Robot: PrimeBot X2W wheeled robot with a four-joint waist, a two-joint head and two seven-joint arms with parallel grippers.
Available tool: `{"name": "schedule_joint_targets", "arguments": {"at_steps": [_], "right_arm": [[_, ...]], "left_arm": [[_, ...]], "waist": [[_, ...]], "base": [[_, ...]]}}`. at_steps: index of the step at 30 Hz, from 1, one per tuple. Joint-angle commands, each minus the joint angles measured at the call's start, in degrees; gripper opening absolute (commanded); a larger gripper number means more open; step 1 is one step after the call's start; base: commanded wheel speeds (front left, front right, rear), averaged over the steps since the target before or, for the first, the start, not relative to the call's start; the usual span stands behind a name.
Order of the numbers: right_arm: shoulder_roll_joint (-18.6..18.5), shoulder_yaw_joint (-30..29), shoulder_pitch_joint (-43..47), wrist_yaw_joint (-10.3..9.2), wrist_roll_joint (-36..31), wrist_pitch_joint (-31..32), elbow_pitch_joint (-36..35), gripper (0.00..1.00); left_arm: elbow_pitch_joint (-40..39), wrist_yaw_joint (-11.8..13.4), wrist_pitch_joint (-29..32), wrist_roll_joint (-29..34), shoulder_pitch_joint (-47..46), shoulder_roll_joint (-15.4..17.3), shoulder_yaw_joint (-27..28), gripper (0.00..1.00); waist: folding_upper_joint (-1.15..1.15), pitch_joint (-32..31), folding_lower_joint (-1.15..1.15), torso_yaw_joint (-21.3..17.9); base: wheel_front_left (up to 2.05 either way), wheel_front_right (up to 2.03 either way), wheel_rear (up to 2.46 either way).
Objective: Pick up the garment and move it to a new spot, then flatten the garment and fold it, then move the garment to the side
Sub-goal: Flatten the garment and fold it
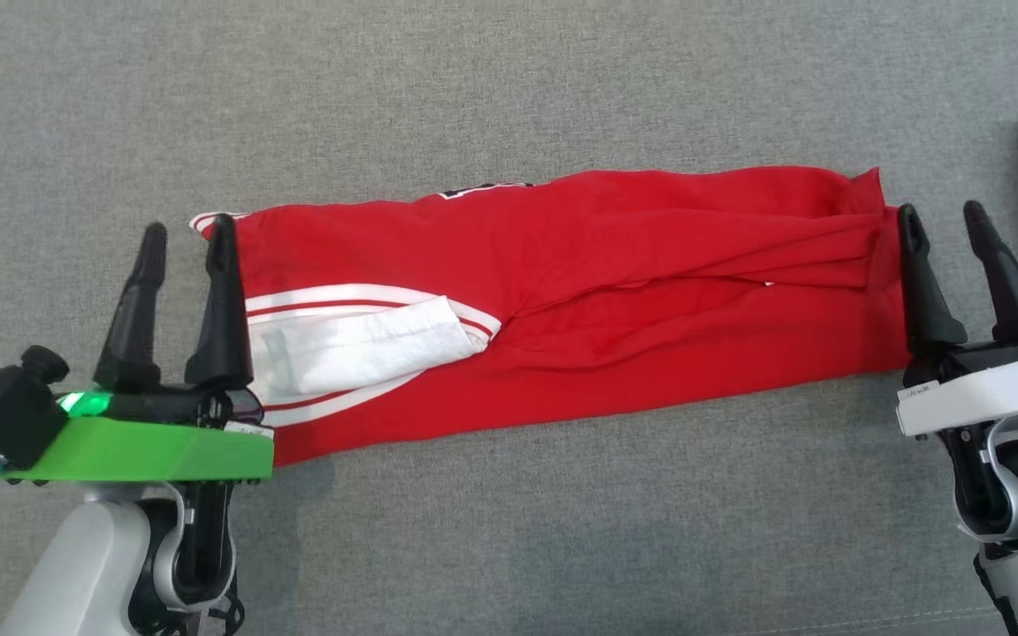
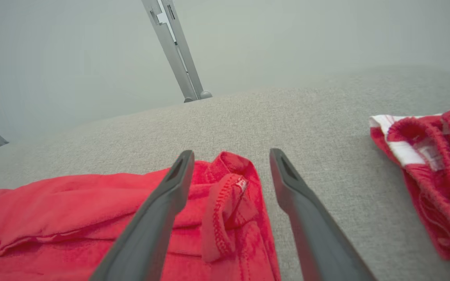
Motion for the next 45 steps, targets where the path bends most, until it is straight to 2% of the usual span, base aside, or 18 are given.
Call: {"name": "schedule_joint_targets", "arguments": {"at_steps": [1, 6, 10, 19, 22, 31, 39, 45], "right_arm": [[1.15, -1.56, 0.36, 0.0, -3.12, -1.08, -1.03, 1.0], [4.58, -3.67, 0.58, 0.0, -9.4, -2.1, -3.33, 1.0], [5.62, -5.33, 1.46, -0.01, -12.9, -2.25, -3.75, 1.0], [7.84, -6.42, 4.04, -0.01, -17.72, -2.38, -3.63, 1.0], [8.21, -5.86, 5.15, -0.01, -19.03, -2.52, -2.83, 1.0], [8.65, -5.52, 7.94, -0.01, -20.72, -2.84, 0.6, 1.0], [8.55, -5.64, 6.6, -0.01, -19.9, -3.05, 2.2, 1.0], [7.93, -7.24, 4.88, -0.01, -18.36, -3.11, 4.13, 1.0]], "left_arm": [[-1.15, 0.0, -0.38, 4.28, 0.9, -2.09, 2.87, 1.0], [-1.44, -2.4, -0.38, 13.09, 3.19, -6.97, 7.93, 1.0], [-0.79, -3.19, -0.39, 18.19, 4.13, -8.14, 9.96, 1.0], [-2.18, -2.03, -0.4, 29.59, 5.97, -10.44, 15.62, 1.0], [-2.06, -2.9, -0.4, 32.42, 7.45, -10.64, 17.33, 1.0], [2.62, -8.52, -0.39, 35.88, 12.26, -11.53, 19.63, 1.0], [5.26, -11.62, -0.34, 36.88, 10.7, -13.53, 20.94, 1.0], [6.62, -13.05, -0.34, 37.95, 9.61, -14.52, 21.29, 1.0]], "waist": [[0.0, -1.22, 0.0, -0.52], [0.0, -3.72, 0.0, -1.43], [0.0, -5.84, 0.0, -1.6], [0.0, -10.36, 0.0, -1.0], [0.0, -11.87, 0.0, -0.67], [0.0, -14.27, 0.0, -0.05], [0.0, -13.55, 0.0, 0.78], [0.0, -13.25, 0.0, 1.37]], "base": [[0.0, 0.0, 0.0], [0.0, 0.0, 0.0], [0.0, 0.0, 0.0], [0.0, 0.0, 0.0], [0.0, 0.0, 0.0], [0.0, 0.0, 0.0], [0.0, 0.0, 0.0], [0.0, 0.0, 0.0]]}}
